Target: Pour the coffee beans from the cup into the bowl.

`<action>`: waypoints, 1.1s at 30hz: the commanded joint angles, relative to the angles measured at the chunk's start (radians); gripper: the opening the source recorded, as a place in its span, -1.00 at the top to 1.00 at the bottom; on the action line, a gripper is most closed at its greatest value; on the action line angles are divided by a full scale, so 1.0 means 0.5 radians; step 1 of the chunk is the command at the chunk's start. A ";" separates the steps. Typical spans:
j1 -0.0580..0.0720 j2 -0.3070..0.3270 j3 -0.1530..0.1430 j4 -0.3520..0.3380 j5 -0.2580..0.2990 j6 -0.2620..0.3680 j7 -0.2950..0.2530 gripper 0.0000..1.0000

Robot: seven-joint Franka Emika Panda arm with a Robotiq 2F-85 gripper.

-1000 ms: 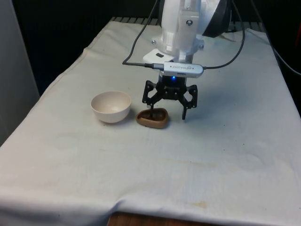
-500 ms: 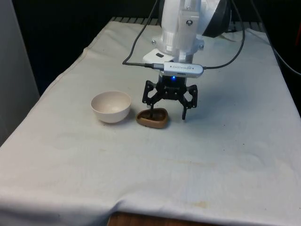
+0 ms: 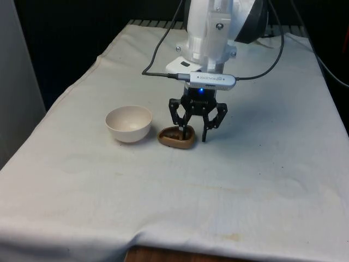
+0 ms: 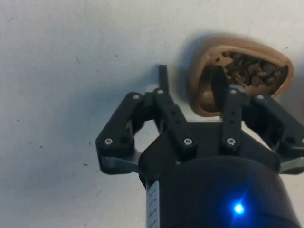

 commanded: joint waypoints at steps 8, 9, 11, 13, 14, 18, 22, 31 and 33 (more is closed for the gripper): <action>0.000 0.000 0.000 0.000 0.000 0.002 0.000 0.93; 0.000 0.000 0.000 0.000 0.000 0.002 0.000 1.00; 0.000 0.000 0.000 0.000 0.000 0.002 0.000 1.00; 0.000 0.000 0.000 0.002 0.000 0.000 0.000 1.00; 0.000 0.000 0.000 0.002 0.000 0.000 0.000 1.00; 0.000 0.000 0.000 0.002 0.000 0.000 0.000 1.00; 0.000 0.000 0.000 0.002 0.000 0.000 0.000 1.00; 0.000 0.002 0.000 0.004 0.002 0.000 0.002 1.00; 0.002 0.006 0.000 0.008 0.002 -0.002 0.004 1.00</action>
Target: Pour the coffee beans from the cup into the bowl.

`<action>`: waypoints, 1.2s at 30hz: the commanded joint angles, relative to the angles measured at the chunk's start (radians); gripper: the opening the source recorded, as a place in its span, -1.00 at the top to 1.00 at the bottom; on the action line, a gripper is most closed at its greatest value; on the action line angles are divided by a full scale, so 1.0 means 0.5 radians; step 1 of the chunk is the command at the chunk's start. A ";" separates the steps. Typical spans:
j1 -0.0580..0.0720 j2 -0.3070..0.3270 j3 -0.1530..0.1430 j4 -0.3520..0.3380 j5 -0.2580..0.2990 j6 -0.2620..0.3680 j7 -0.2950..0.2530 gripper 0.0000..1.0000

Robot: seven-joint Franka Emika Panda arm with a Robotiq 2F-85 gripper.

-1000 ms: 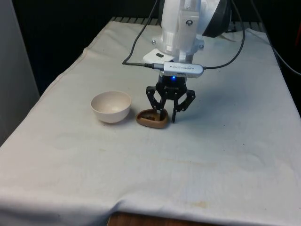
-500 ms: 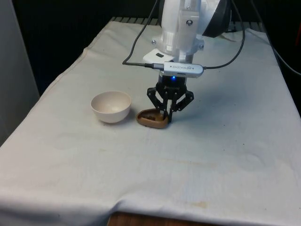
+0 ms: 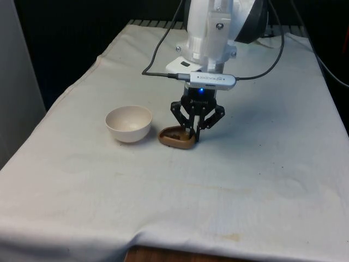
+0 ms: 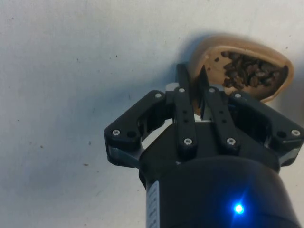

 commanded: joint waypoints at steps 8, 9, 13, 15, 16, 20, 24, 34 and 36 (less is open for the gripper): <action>0.004 0.004 0.002 0.004 0.002 0.000 0.002 1.00; 0.004 0.002 0.002 0.002 0.002 0.000 0.002 1.00; 0.002 0.000 0.000 0.000 0.002 0.000 0.002 1.00; 0.002 -0.002 0.000 0.000 0.002 0.000 0.004 1.00; 0.002 -0.002 0.000 0.000 0.002 -0.002 0.004 1.00; -0.004 -0.012 0.004 -0.002 0.004 0.000 -0.004 1.00; -0.004 -0.034 0.002 -0.004 0.004 -0.012 -0.004 1.00; -0.004 -0.120 0.006 -0.010 0.006 -0.060 -0.014 1.00; -0.004 -0.128 0.006 -0.010 0.006 -0.066 -0.014 1.00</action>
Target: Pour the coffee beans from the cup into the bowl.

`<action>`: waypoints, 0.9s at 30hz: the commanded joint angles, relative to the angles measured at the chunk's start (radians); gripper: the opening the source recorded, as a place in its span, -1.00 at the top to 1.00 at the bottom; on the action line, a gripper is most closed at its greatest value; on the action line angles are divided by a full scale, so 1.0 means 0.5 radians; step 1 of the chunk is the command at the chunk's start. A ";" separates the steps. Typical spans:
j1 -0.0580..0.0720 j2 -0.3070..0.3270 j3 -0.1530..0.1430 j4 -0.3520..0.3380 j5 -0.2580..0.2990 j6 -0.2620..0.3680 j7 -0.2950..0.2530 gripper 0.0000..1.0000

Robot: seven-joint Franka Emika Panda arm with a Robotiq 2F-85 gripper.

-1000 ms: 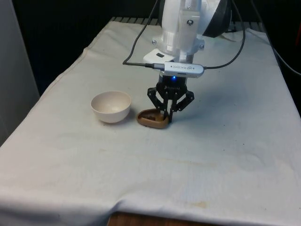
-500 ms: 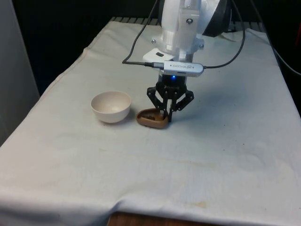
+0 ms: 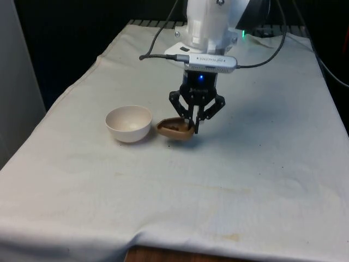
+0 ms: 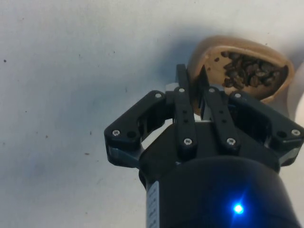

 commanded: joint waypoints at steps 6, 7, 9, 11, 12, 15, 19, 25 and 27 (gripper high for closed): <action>0.002 -0.044 0.000 -0.002 0.000 -0.024 0.000 1.00; -0.004 -0.068 0.008 -0.014 0.010 -0.032 -0.010 1.00; -0.004 -0.082 0.008 -0.016 0.010 -0.040 -0.010 1.00; -0.006 -0.104 0.010 -0.020 0.012 -0.050 -0.012 1.00; -0.008 -0.112 0.012 -0.020 0.014 -0.052 -0.012 1.00; -0.012 -0.132 0.012 -0.026 0.018 -0.056 -0.018 1.00; -0.018 -0.154 0.014 -0.032 0.024 -0.060 -0.024 1.00; -0.032 -0.198 0.018 -0.042 0.032 -0.064 -0.036 1.00; -0.034 -0.206 0.018 -0.044 0.034 -0.066 -0.038 1.00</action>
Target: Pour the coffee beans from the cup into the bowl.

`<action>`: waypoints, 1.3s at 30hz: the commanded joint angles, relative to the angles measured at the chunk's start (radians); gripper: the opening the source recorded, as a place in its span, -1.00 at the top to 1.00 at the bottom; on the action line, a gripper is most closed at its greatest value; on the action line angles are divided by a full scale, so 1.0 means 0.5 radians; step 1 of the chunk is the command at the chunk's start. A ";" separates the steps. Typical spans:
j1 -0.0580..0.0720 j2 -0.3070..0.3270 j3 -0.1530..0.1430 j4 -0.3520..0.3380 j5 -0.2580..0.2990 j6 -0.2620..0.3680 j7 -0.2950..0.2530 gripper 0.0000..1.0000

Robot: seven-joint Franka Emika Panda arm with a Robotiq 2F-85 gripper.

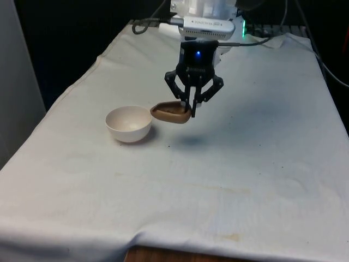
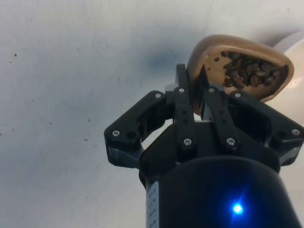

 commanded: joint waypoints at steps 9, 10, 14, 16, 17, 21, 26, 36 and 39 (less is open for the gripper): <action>-0.034 -0.046 0.012 -0.010 0.054 -0.006 -0.060 1.00; -0.036 -0.050 0.008 -0.010 0.070 -0.006 -0.078 1.00; -0.044 -0.050 -0.004 -0.004 0.102 -0.004 -0.114 1.00; -0.028 -0.042 -0.026 0.004 0.090 -0.006 -0.102 1.00; -0.052 -0.052 -0.012 0.002 0.134 -0.006 -0.148 1.00; -0.056 -0.056 -0.030 0.006 0.186 -0.006 -0.202 1.00; -0.066 -0.066 -0.048 0.008 0.252 -0.008 -0.270 1.00; -0.070 -0.096 -0.084 0.010 0.418 -0.018 -0.414 1.00; -0.070 -0.102 -0.090 0.014 0.466 -0.030 -0.446 1.00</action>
